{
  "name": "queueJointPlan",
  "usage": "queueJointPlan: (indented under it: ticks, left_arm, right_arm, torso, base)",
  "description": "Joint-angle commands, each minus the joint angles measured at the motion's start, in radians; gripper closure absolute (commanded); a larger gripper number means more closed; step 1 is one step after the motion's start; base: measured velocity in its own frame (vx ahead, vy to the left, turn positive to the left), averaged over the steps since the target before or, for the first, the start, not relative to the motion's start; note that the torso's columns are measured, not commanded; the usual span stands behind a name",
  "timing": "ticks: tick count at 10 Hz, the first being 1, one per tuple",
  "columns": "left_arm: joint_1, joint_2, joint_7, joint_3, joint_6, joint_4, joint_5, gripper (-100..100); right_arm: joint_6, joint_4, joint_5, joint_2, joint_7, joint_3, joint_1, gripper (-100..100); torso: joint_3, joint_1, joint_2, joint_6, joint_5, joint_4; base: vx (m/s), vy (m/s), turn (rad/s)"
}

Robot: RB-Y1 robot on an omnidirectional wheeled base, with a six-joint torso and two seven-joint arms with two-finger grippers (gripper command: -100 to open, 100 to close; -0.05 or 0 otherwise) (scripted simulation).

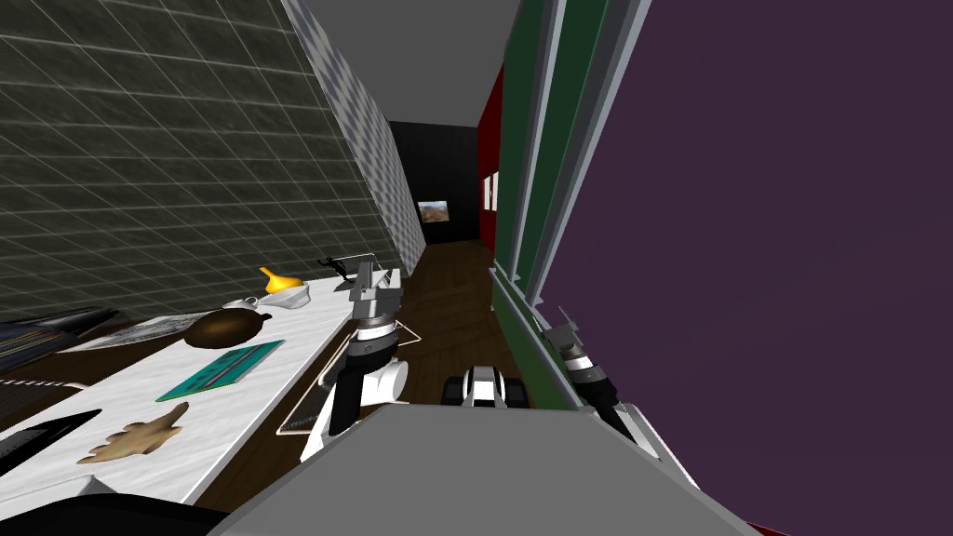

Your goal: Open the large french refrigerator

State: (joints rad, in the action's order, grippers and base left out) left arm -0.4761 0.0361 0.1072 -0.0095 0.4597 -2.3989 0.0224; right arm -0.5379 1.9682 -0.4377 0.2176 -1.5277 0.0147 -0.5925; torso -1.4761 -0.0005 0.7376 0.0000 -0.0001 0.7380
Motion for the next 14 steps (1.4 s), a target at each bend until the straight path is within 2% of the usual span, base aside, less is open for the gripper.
queueJointPlan:
  ticks: [1, 3, 9, 13, 14]
  left_arm:
    - [0.000, 0.000, 0.000, 0.000, 0.000, 0.000, 0.000, 0]
    - [0.000, 0.000, 0.000, 0.000, 0.000, 0.000, 0.000, 0]
    - [0.000, 0.000, 0.000, 0.000, 0.000, 0.000, 0.000, 0]
    - [0.000, 0.000, 0.000, 0.000, 0.000, 0.000, 0.000, 0]
    - [0.000, 0.000, 0.000, 0.000, 0.000, 0.000, 0.000, 0]
  right_arm:
    - [-0.002, -0.022, -0.029, -0.004, -0.078, -0.001, 0.000, -100]
    - [-0.002, -0.022, -0.029, -0.004, -0.114, -0.001, 0.000, -100]
    - [-0.008, -0.063, -0.083, -0.029, -0.289, -0.004, -0.003, -100]
    - [-0.011, -0.087, -0.113, -0.060, -0.387, -0.006, -0.004, -100]
    - [-0.013, -0.097, -0.126, -0.080, -0.422, -0.007, -0.005, -100]
  torso:
    - [0.000, 0.001, 0.000, 0.000, 0.000, 0.000]
    - [0.000, 0.001, 0.000, 0.000, 0.000, 0.000]
    - [0.000, 0.001, 0.000, 0.000, 0.000, 0.000]
    - [-0.002, -0.004, -0.004, -0.002, -0.002, -0.001]
    - [-0.002, -0.005, -0.004, -0.002, -0.002, -0.001]
  base:
    - [0.076, -0.016, 0.026]
    - [0.045, -0.012, 0.007]
    - [0.049, -0.020, 0.014]
    - [0.037, -0.014, 0.009]
    - [0.002, 0.000, 0.011]
